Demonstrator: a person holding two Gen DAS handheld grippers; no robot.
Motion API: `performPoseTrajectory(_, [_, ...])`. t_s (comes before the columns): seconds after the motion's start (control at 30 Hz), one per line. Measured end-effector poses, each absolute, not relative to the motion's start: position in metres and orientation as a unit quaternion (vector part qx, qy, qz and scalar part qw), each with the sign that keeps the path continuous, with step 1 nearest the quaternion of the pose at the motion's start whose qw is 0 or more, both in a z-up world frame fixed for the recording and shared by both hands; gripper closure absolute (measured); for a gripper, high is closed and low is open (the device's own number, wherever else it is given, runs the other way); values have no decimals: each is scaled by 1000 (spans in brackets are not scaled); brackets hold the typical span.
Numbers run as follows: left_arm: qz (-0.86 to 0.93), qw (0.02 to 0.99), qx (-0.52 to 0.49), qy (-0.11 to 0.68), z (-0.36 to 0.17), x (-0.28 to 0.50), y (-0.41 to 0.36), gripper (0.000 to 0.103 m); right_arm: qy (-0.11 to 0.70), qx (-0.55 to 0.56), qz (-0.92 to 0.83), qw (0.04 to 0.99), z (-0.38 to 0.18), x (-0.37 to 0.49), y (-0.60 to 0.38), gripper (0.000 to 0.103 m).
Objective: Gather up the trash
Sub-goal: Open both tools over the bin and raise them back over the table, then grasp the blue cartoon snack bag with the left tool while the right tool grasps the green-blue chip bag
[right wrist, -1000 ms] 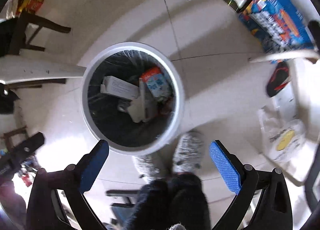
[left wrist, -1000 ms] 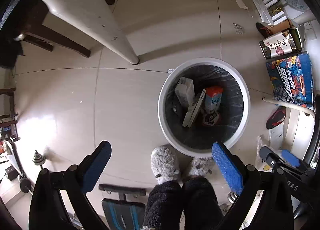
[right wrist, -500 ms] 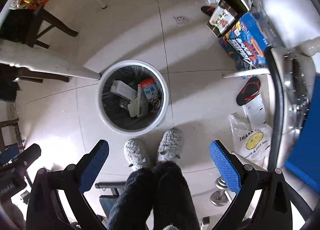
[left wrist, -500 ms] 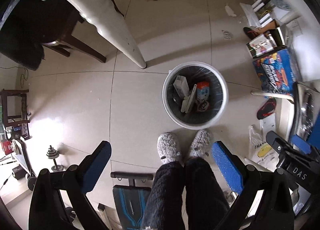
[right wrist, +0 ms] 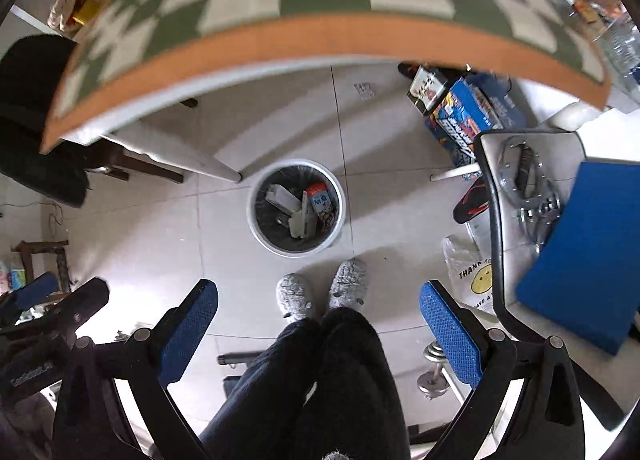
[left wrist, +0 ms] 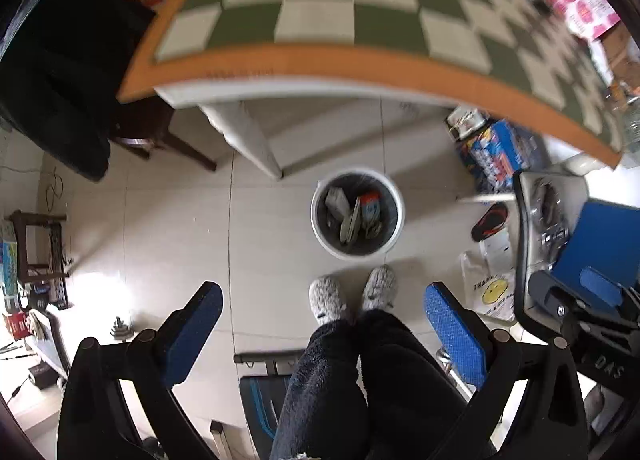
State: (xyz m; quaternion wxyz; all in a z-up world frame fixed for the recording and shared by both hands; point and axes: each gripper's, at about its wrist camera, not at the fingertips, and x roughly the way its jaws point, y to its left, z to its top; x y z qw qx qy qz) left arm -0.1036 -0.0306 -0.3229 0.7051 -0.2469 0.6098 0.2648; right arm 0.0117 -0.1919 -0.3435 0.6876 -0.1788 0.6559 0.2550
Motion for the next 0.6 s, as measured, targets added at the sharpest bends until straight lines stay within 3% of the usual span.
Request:
performPoseTrajectory(0.3, [311,747,-218,545,-239,-83,8,0,626,-113,262,726,-238,30,-181,1])
performPoseTrajectory(0.6, [326,768,-227,502,-197,13,76,0,616,-64,259,741,-197,130,-141,1])
